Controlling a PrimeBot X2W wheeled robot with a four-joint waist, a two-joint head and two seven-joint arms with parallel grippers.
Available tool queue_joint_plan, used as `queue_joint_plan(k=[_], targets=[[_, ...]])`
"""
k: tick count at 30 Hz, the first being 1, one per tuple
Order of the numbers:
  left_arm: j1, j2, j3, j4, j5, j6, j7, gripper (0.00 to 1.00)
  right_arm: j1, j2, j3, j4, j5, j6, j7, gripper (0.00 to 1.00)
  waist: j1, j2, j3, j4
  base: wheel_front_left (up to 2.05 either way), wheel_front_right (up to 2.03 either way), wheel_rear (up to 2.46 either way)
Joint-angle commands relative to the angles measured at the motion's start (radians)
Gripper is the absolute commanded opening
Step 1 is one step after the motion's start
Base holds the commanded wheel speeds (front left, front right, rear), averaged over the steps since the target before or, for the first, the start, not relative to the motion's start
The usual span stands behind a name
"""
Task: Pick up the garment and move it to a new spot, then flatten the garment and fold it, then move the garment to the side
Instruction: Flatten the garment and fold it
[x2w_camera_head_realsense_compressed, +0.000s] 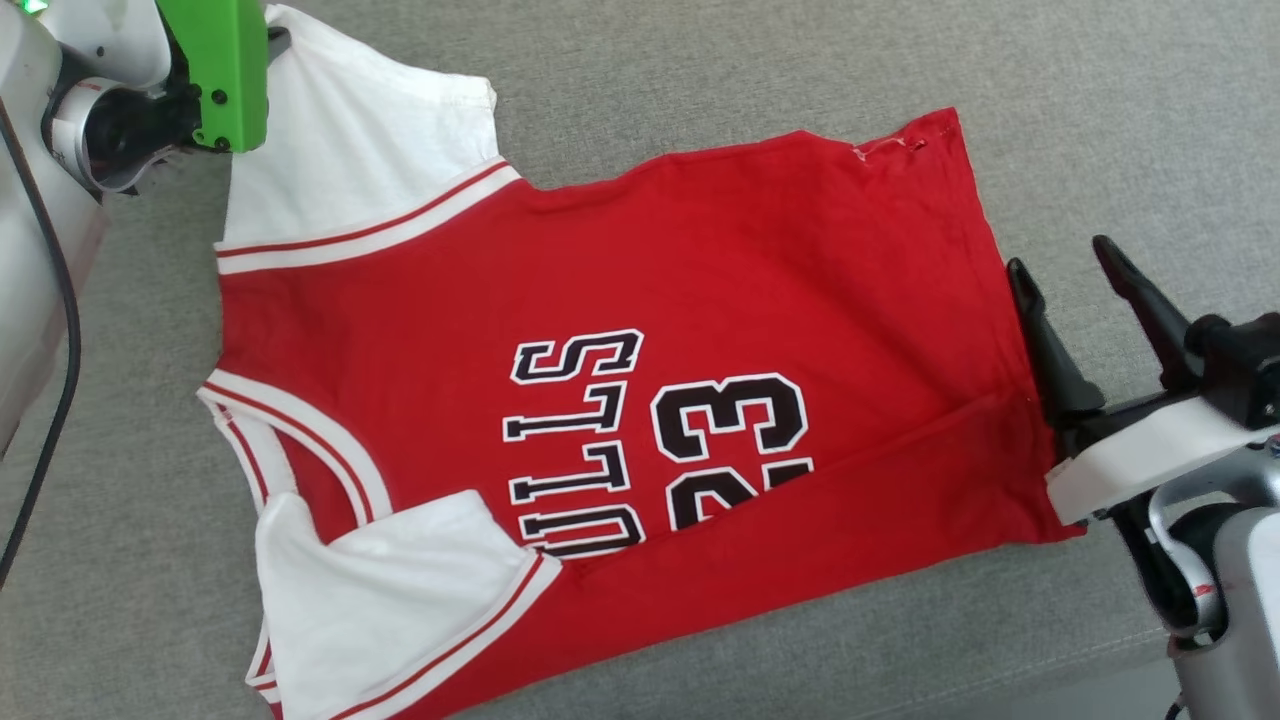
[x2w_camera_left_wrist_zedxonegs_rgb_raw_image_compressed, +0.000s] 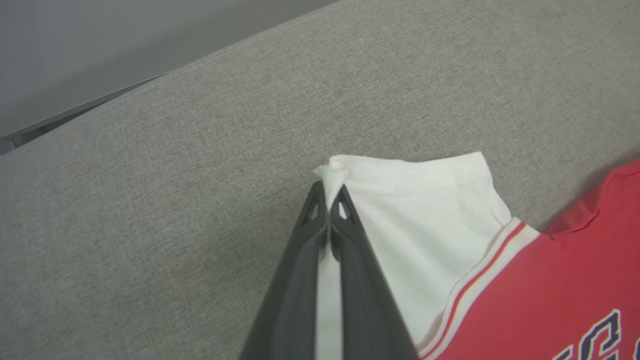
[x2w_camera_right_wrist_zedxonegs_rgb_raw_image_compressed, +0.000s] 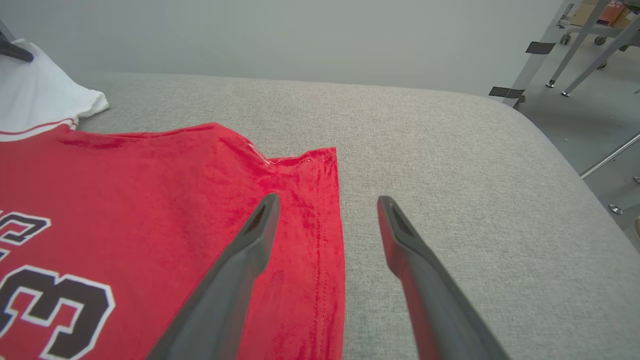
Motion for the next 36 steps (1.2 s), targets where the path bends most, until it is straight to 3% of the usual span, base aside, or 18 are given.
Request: queue_joint_plan(k=[1, 10, 17, 24, 35, 36], targets=[[0.026, -0.006, 0.004, -0.014, -0.012, 0.002, -0.004, 0.0, -0.028, -0.023, -0.003, -0.014, 0.007, -0.001, 0.047, 1.0, 0.0, 0.0, -0.041, 0.049, 0.0, 0.0, 0.0], [0.082, 0.011, 0.011, -0.214, -0.058, 0.044, 0.047, 0.0, -0.144, -0.17, 0.002, -0.044, 0.13, -0.001, 0.52, 1.0, 0.0, 0.0, -0.048, 0.145, 0.0, 0.0, 0.0], [0.123, 0.056, 0.02, -0.453, -0.048, 0.11, 0.032, 0.0, -0.295, -0.205, -0.03, 0.05, 0.235, -0.001, 0.846, 1.0, 0.0, 0.0, -0.01, 0.208, 0.0, 0.0, 0.0], [0.156, 0.069, 0.016, -0.601, -0.031, 0.153, 0.013, 0.0, -0.408, -0.242, -0.009, 0.167, 0.218, -0.001, 0.938, 1.0, 0.0, 0.0, 0.03, 0.255, 0.0, 0.0, 0.0], [0.168, 0.079, 0.007, -0.7, -0.016, 0.183, 0.013, 0.0, -0.487, -0.282, 0.09, 0.276, 0.185, -0.001, 0.935, 1.0, 0.0, 0.0, 0.073, 0.295, 0.0, 0.0, 0.0], [0.173, 0.079, 0.006, -0.706, -0.016, 0.183, 0.009, 0.0, -0.472, -0.278, 0.124, 0.305, 0.202, -0.001, 0.935, 0.79, 0.0, 0.0, 0.077, 0.301, 0.0, 0.0, 0.0]])
